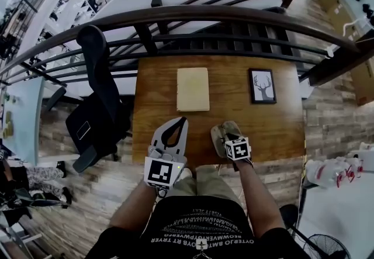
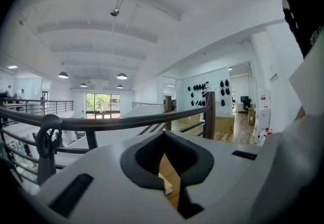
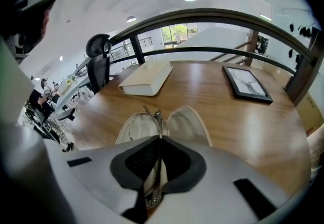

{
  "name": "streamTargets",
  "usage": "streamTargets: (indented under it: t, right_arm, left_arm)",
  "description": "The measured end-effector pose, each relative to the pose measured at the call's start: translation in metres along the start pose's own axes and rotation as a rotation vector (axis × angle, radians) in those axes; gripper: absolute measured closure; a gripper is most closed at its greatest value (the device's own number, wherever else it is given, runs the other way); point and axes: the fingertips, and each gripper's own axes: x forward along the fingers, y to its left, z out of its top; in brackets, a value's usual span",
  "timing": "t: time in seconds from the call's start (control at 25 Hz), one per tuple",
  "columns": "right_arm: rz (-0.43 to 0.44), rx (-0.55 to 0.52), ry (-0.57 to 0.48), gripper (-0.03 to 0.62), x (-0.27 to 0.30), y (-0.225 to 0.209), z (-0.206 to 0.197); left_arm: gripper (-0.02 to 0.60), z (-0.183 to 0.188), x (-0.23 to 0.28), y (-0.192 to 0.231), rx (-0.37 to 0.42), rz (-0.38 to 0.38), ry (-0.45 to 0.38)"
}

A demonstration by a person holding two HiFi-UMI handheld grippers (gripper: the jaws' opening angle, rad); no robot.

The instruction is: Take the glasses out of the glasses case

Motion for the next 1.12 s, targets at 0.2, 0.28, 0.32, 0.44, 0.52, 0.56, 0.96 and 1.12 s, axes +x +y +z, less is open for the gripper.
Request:
streamTargets:
  t: [0.2, 0.28, 0.32, 0.44, 0.52, 0.56, 0.96, 1.12]
  right_arm:
    - [0.036, 0.063, -0.087, 0.565, -0.018, 0.002, 0.010]
    - [0.043, 0.065, -0.124, 0.565, -0.027, 0.005, 0.017]
    - [0.047, 0.068, -0.141, 0.565, -0.032, 0.007, 0.020]
    - [0.052, 0.082, -0.197, 0.565, -0.044, 0.012, 0.028]
    - [0.052, 0.089, -0.237, 0.565, -0.051, 0.014, 0.034]
    - [0.053, 0.090, -0.256, 0.565, -0.055, 0.016, 0.037]
    - [0.031, 0.024, -0.433, 0.565, -0.101, 0.030, 0.065]
    - [0.026, 0.006, -0.490, 0.565, -0.121, 0.040, 0.075]
  left_arm:
    - [0.555, 0.007, -0.001, -0.002, 0.003, -0.016, -0.011]
    - [0.555, 0.010, -0.002, -0.002, 0.006, -0.021, -0.014]
    - [0.555, 0.012, -0.003, -0.002, 0.005, -0.023, -0.017]
    - [0.555, 0.016, -0.005, -0.002, 0.000, -0.029, -0.028]
    - [0.555, 0.020, -0.006, -0.002, -0.003, -0.035, -0.035]
    - [0.555, 0.022, -0.007, -0.003, -0.004, -0.037, -0.039]
    - [0.555, 0.037, -0.018, -0.007, 0.002, -0.051, -0.074]
    - [0.555, 0.038, -0.025, -0.005, 0.005, -0.059, -0.086]
